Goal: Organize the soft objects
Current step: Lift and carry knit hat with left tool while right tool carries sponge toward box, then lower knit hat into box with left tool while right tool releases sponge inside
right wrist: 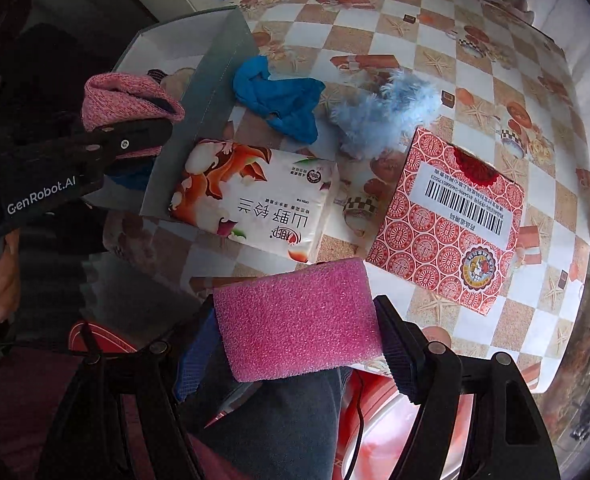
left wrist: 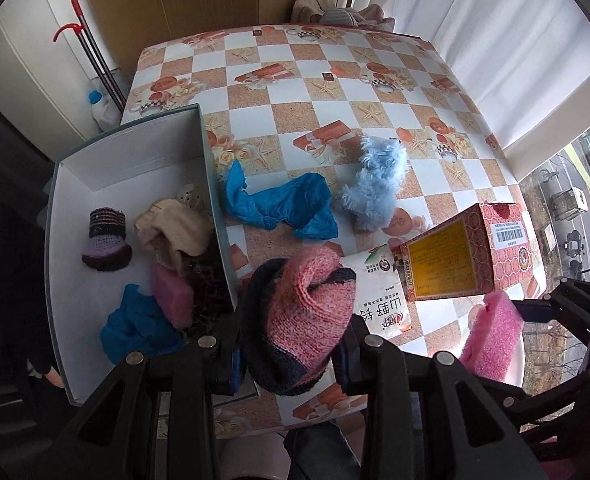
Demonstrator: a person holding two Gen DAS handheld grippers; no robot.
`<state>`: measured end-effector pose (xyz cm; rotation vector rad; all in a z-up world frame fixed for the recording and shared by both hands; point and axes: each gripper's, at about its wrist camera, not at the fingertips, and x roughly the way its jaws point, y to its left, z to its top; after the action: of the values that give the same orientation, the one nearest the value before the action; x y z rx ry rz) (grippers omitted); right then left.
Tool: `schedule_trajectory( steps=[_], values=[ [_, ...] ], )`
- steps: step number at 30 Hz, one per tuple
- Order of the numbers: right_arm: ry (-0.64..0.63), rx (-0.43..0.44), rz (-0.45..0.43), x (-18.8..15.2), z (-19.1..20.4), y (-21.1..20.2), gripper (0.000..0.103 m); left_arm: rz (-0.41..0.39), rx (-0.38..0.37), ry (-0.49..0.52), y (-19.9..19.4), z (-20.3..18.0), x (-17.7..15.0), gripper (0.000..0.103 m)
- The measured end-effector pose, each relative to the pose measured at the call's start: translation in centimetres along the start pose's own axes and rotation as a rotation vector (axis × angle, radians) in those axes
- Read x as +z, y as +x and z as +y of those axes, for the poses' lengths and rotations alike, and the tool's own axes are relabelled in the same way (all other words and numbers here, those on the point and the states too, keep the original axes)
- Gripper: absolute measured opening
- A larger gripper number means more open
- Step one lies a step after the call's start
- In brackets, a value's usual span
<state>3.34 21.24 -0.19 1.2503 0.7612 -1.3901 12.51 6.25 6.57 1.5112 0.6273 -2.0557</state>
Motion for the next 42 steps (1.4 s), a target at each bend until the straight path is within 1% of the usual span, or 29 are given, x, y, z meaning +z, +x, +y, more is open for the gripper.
schedule_trajectory(
  steps=[7,11,17,30,42],
  values=[
    [-0.037,-0.019,-0.052,3.8,2.4,-0.9,0.076,-0.021,0.045,-0.132,-0.9,4.5,-0.8,0.037],
    [-0.053,0.001,-0.05,5.6,3.7,-0.9,0.076,-0.025,0.063,-0.189,-1.1,6.3,-1.4,0.037],
    [-0.105,-0.019,-0.06,8.0,6.0,-0.7,0.076,-0.018,0.087,-0.258,-0.9,8.4,-2.1,0.037],
    [-0.199,-0.041,-0.076,12.3,10.3,-0.5,0.076,-0.002,0.147,-0.34,-0.4,11.7,-2.3,0.037],
    [-0.219,-0.034,-0.071,15.4,12.3,0.4,0.076,0.028,0.169,-0.382,0.9,13.8,-2.0,0.037]
  ],
)
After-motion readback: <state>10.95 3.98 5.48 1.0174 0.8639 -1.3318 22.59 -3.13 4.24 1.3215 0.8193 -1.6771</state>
